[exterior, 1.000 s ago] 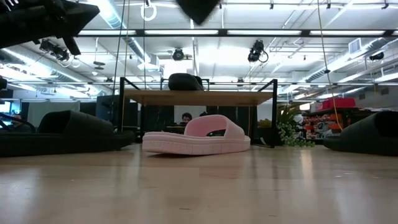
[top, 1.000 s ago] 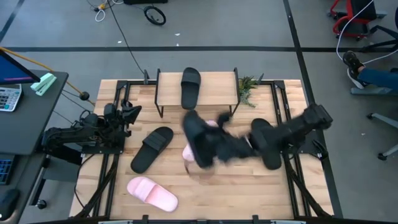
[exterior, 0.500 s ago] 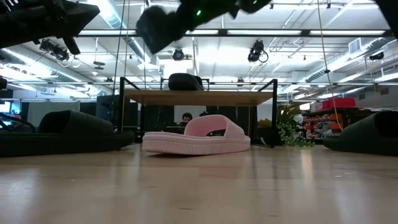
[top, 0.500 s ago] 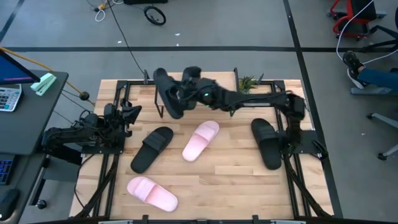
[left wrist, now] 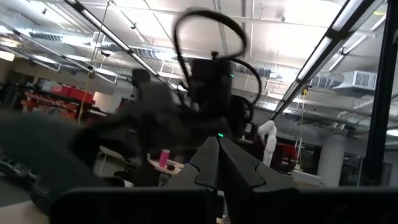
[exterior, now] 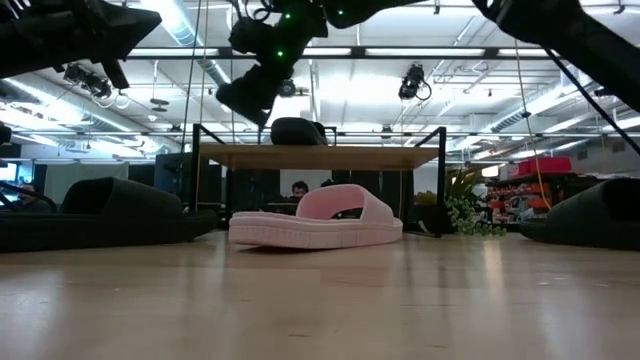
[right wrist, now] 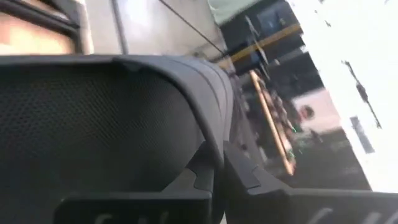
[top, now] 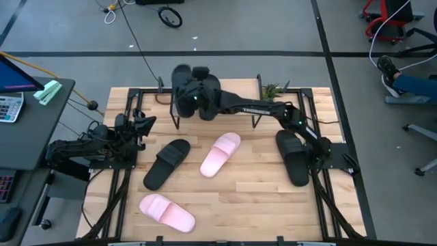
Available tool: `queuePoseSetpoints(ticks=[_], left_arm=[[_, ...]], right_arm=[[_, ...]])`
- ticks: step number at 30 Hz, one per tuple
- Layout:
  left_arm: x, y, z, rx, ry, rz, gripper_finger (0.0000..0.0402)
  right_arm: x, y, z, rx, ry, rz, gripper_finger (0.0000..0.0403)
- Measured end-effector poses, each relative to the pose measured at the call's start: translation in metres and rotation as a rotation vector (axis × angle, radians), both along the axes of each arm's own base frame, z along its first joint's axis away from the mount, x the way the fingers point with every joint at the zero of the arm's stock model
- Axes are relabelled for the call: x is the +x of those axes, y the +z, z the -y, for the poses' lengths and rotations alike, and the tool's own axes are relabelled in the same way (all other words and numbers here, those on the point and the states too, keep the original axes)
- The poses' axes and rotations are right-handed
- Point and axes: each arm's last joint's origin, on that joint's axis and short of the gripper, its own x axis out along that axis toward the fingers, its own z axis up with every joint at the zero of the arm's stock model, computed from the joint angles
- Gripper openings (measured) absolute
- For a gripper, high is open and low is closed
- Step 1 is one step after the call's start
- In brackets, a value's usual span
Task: Pick and place slides into the shelf
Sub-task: Put the black slipper on the shelf
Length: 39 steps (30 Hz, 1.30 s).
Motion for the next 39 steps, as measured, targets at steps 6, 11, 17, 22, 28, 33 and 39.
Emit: queuePoseSetpoints(ticks=[6,11,17,22,28,33,39], left_arm=[[0.001,-0.002,0.000,-0.053,-0.031,0.002,0.0024],[0.001,-0.002,0.000,-0.054,-0.031,-0.008,0.0017],[0.002,-0.003,0.000,-0.055,-0.032,-0.018,0.0012],[0.002,-0.003,0.000,-0.055,-0.031,-0.017,0.0019],[0.002,-0.003,0.000,-0.055,-0.031,-0.017,0.0022],[0.002,-0.003,0.000,-0.055,-0.031,-0.018,0.0015],[0.002,-0.004,0.000,-0.056,-0.031,-0.022,0.0013]], right_arm=[[-0.003,-0.012,0.014,0.075,-0.042,-0.031,0.0010],[-0.004,-0.021,0.024,0.170,-0.010,0.021,0.0011],[-0.008,-0.024,0.036,0.210,-0.043,0.065,0.0020],[-0.010,-0.025,0.042,0.246,-0.044,0.097,0.0050],[-0.008,-0.025,0.040,0.302,0.026,0.115,0.0094],[-0.008,-0.025,0.040,0.304,0.026,0.118,0.0121],[-0.005,-0.026,0.032,0.367,0.069,0.153,0.0134]])
